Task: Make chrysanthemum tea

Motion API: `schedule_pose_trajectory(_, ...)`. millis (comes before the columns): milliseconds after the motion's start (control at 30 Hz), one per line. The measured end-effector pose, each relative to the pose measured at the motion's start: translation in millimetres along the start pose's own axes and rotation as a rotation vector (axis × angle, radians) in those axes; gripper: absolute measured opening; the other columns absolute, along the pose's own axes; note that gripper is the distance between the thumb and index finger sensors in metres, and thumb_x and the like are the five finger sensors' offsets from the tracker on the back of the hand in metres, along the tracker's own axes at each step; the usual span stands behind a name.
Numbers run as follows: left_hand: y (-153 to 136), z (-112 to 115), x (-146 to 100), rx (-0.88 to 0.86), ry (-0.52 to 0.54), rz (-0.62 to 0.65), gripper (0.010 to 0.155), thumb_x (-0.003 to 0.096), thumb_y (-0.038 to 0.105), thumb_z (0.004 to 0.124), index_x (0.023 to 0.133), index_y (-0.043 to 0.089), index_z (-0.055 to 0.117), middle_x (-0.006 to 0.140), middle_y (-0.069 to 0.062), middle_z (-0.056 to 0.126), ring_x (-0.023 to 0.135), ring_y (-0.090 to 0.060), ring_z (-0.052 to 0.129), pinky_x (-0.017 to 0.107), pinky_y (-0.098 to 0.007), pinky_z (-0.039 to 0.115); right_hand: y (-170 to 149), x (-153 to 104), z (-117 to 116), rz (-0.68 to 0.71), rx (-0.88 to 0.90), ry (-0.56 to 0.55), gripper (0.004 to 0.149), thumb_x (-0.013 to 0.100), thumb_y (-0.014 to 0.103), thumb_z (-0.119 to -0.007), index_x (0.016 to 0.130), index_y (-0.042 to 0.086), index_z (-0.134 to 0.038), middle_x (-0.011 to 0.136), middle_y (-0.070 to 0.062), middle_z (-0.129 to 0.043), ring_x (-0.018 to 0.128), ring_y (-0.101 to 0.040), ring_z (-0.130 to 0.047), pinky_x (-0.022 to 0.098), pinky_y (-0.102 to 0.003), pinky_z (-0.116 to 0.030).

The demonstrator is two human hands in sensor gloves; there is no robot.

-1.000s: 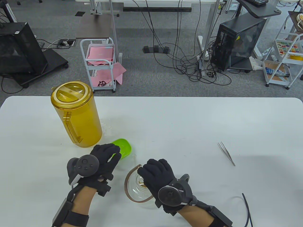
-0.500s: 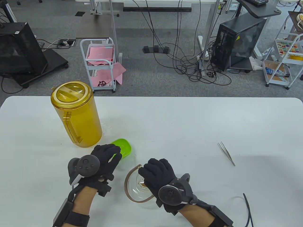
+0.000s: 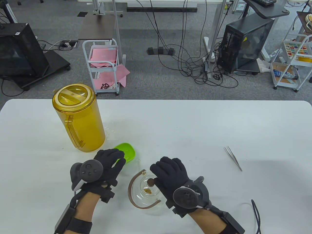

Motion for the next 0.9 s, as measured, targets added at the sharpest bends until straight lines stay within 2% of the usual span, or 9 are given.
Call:
schedule_pose_trajectory(433,0,0,0,-0.002,-0.002,0.002,0.054,0.0574,0.056,0.073,0.099,0.022,0.081,0.105,-0.012,0.084,0.096,-0.044,0.075,0.076,-0.068,0.048,-56,3,21,-0.196,-0.014,-0.052,0.051,0.057,0.044,-0.07,0.106,0.028,-0.07,0.107,-0.003,-0.07,0.106,-0.035,-0.067,0.076,-0.065,-0.048)
schedule_pose_trajectory(900,0,1,0,-0.002,-0.005,0.002,0.054,0.0574,0.056,0.073,0.099,0.022,0.081,0.104,-0.012,0.084,0.096,-0.044,0.075,0.076,-0.068,0.049,-104,-1,14,-0.348,-0.01,-0.011,0.05,0.058,0.043,-0.07,0.106,0.028,-0.069,0.107,-0.002,-0.07,0.107,-0.035,-0.067,0.077,-0.064,-0.048)
Point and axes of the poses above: the tracker on the back of each hand, its own y axis roughly to the thumb side, its own x axis roughly from the wrist to the fingertips, z = x × y, the point moved 3 cm from there along x, roughly from the wrist to the fingertips
